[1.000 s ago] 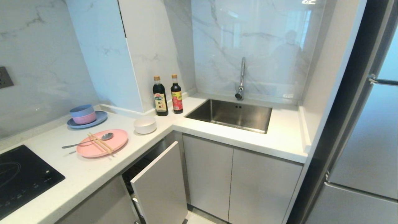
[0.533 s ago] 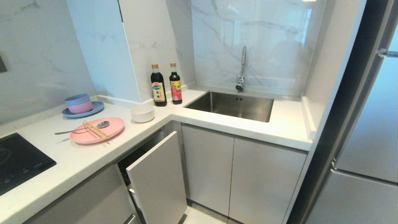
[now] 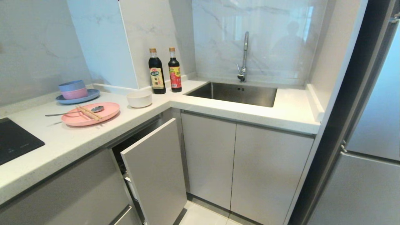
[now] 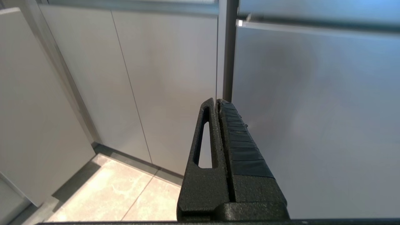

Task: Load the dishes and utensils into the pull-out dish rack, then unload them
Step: Open the cupboard

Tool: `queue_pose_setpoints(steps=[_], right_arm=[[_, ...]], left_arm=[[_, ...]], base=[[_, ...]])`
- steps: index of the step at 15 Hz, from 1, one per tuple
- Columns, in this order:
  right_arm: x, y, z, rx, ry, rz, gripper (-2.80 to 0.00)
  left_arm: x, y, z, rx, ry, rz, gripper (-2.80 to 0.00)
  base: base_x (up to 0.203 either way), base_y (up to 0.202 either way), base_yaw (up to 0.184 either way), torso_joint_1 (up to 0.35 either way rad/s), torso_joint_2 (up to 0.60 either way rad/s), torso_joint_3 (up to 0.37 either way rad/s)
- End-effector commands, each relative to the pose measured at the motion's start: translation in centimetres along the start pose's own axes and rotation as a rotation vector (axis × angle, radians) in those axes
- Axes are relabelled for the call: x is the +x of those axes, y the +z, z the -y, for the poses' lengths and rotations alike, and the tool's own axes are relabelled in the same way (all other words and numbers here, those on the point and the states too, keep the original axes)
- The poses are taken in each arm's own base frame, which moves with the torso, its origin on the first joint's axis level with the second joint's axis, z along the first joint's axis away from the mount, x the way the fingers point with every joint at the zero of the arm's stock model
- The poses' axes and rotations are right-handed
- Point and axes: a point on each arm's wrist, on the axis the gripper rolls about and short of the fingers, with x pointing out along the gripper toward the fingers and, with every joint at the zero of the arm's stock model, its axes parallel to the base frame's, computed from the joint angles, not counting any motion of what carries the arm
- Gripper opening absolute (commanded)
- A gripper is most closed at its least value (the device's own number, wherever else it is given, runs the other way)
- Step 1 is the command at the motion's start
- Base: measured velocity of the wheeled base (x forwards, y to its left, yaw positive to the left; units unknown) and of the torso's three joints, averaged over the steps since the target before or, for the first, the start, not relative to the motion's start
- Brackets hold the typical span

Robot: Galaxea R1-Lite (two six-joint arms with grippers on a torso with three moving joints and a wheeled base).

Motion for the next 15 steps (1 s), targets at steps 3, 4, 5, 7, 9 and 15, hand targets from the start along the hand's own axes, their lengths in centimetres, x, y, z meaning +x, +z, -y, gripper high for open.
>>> queue_pose_setpoints(steps=[3, 4, 5, 7, 9, 15], right_arm=[[0.02, -0.04, 0.00, 0.000, 0.000, -0.002, -2.80], [0.02, -0.04, 0.00, 0.000, 0.000, -0.002, -2.80], [0.02, -0.04, 0.00, 0.000, 0.000, -0.002, -2.80], [0.02, -0.04, 0.00, 0.000, 0.000, -0.002, -2.80], [0.02, -0.04, 0.00, 0.000, 0.000, -0.002, -2.80], [0.02, -0.04, 0.00, 0.000, 0.000, -0.002, -2.80]], left_arm=[[0.06, -0.20, -0.03, -0.001, -0.011, -0.008, -2.80], [0.06, -0.20, -0.03, -0.001, -0.009, -0.007, -2.80], [0.06, -0.20, -0.01, -0.001, -0.001, -0.007, -2.80], [0.06, -0.20, -0.01, -0.001, -0.001, -0.007, -2.80], [0.06, -0.20, -0.01, -0.001, -0.001, -0.007, -2.80], [0.06, -0.20, -0.01, -0.001, -0.001, -0.007, -2.80]], base=[[0.000, 0.000, 0.000, -0.245, 0.49, 0.248], [0.000, 0.000, 0.000, -0.242, 0.49, 0.231], [0.000, 0.000, 0.000, -0.139, 0.27, 0.149], [0.000, 0.000, 0.000, -0.066, 0.13, 0.065], [0.000, 0.000, 0.000, -0.019, 0.04, 0.023], [0.000, 0.000, 0.000, 0.000, 0.00, 0.000]])
